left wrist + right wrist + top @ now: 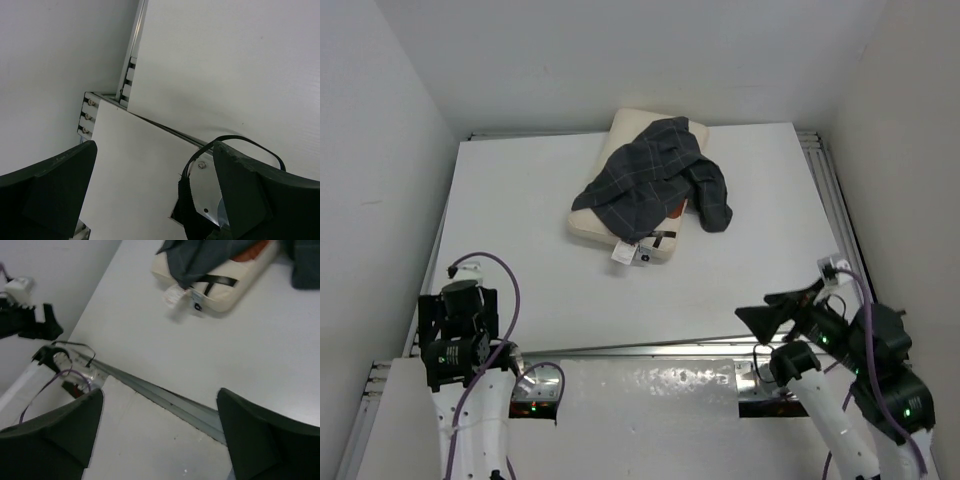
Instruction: Put the pillow into the pillowcase
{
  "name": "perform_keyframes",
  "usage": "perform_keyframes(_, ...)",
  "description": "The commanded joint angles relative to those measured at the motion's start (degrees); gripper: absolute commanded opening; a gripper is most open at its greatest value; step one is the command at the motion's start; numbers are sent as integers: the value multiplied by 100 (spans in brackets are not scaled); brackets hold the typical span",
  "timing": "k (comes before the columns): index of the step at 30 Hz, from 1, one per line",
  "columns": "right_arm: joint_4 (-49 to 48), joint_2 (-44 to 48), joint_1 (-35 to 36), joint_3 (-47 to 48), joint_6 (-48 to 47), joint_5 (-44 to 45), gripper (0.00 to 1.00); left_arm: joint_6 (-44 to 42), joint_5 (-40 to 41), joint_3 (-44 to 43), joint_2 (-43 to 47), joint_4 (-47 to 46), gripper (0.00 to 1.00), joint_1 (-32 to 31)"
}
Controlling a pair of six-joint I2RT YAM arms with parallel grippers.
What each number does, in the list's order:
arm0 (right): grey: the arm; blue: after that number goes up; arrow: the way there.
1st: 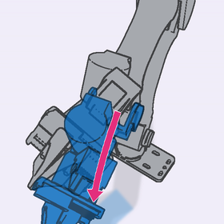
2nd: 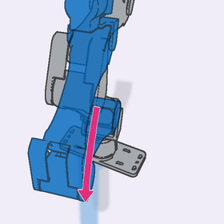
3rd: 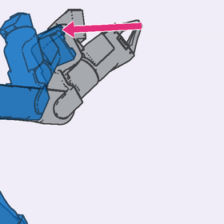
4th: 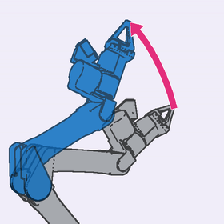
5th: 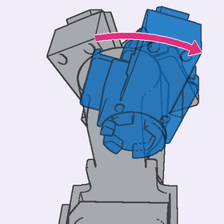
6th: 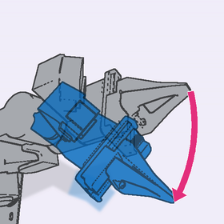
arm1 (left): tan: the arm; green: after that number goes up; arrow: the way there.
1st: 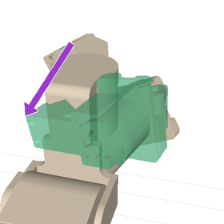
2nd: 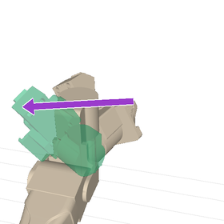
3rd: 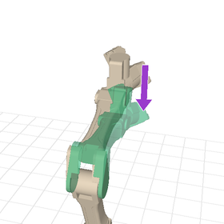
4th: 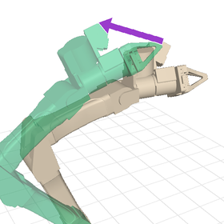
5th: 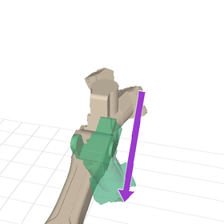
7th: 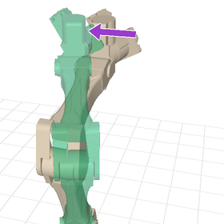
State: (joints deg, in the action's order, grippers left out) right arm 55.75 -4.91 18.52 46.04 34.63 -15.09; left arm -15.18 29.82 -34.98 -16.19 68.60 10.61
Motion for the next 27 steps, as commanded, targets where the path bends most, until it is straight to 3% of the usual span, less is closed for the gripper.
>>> perform_keyframes(1,-2159,-1689,20,457,-483,-1338,93,-169,-240,-123,212,-180,100,64)
perform_keyframes(2,-2373,-2194,28,667,-579,-1330,74,-170,-240,-123,238,-180,100,81)
perform_keyframes(4,-2542,-3274,20,1536,-668,-840,22,-170,-223,-105,274,-145,100,90)
perform_keyframes(5,-2508,-4394,20,1887,-738,-603,11,-161,-214,-105,282,-136,100,108)
perform_keyframes(6,-2481,-4935,28,2213,-800,-435,19,-161,-196,-88,291,-127,100,116)
perform_keyframes(7,-2350,-5463,37,2886,-844,-68,41,-161,-196,-79,291,-110,100,125)
perform_keyframes(8,-2314,-6399,72,3189,-879,145,51,-161,-196,-96,274,-110,100,143)
perform_keyframes(9,-2314,-6800,99,3635,-871,391,54,-161,-214,-114,239,-119,100,152)
perform_keyframes(11,-2497,-7765,317,3833,-940,1024,71,-161,-231,-132,204,-110,100,160)
perform_keyframes(14,-2814,-8542,782,4035,-1238,1481,84,-178,-240,-132,168,-145,100,161)
perform_keyframes(19,-2552,-10388,1548,4789,-1574,2211,86,-187,-249,-123,124,-154,100,169)
perform_keyframes(21,-2420,-11071,1812,5210,-1539,2458,83,-187,-240,-132,115,-171,100,169)
perform_keyframes(23,-2341,-11434,2023,5475,-1468,2755,73,-187,-240,-132,124,-163,100,169)
perform_keyframes(24,-2184,-11584,2067,5755,-1459,2870,60,-178,-249,-132,142,-163,100,169)
perform_keyframes(25,-2095,-11777,2146,5871,-1390,3028,32,-187,-249,-132,151,-154,100,178)
perform_keyframes(27,-2085,-11762,2190,5917,-1336,3353,8,-187,-240,-114,194,-162,100,169)
